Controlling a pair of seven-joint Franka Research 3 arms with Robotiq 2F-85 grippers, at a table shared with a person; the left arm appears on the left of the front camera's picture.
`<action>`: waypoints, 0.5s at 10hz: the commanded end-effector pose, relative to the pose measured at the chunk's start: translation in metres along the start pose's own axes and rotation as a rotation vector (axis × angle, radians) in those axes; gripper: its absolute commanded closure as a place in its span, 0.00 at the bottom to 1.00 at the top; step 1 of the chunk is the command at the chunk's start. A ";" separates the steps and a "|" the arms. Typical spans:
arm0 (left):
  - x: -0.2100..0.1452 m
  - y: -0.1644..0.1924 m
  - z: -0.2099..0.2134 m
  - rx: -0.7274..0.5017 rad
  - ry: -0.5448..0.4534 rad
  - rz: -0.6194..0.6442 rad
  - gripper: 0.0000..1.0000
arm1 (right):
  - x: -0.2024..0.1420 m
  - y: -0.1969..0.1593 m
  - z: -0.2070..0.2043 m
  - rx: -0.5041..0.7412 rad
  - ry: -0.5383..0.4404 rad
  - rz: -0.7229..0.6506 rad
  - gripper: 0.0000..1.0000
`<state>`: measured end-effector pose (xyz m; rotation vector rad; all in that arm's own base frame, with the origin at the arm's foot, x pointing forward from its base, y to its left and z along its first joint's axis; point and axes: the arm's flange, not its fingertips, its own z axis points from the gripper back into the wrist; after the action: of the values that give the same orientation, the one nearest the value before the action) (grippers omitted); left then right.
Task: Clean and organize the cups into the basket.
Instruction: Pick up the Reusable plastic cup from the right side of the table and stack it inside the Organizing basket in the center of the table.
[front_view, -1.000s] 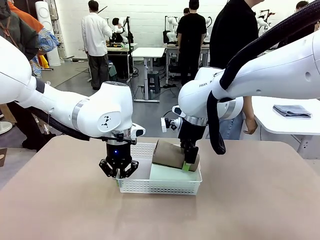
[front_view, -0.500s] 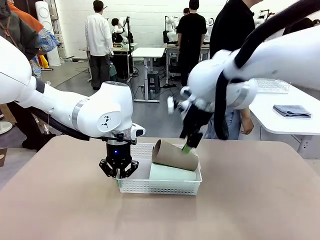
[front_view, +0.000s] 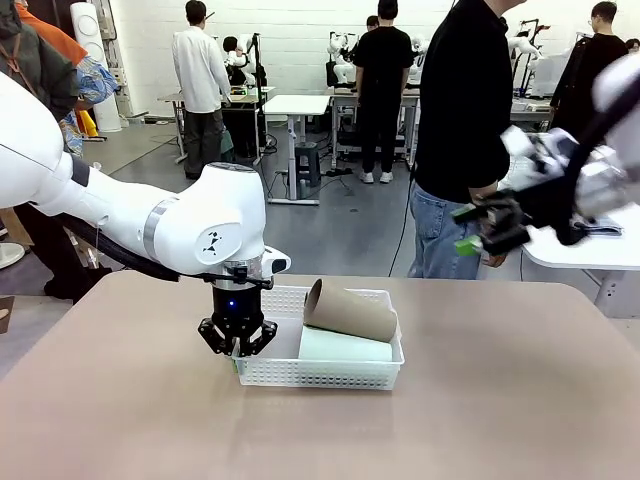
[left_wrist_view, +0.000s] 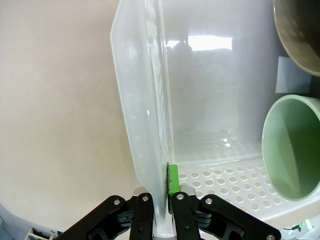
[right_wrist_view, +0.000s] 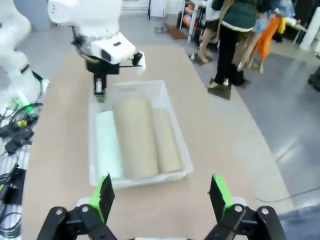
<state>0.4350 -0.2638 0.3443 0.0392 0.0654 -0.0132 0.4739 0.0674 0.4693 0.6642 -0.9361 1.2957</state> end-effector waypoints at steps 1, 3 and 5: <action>-0.001 0.000 -0.001 0.005 0.002 -0.005 1.00 | -0.043 0.028 0.007 0.007 0.021 -0.071 0.00; -0.001 0.000 -0.001 0.005 0.002 -0.005 1.00 | -0.062 0.051 0.030 -0.032 0.041 -0.114 0.00; -0.001 0.000 -0.001 0.005 0.002 -0.005 1.00 | -0.072 0.039 0.026 -0.010 0.013 -0.113 0.00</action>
<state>0.4349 -0.2639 0.3443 0.0392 0.0654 -0.0136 0.4190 0.0116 0.4175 0.6746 -0.8791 1.1754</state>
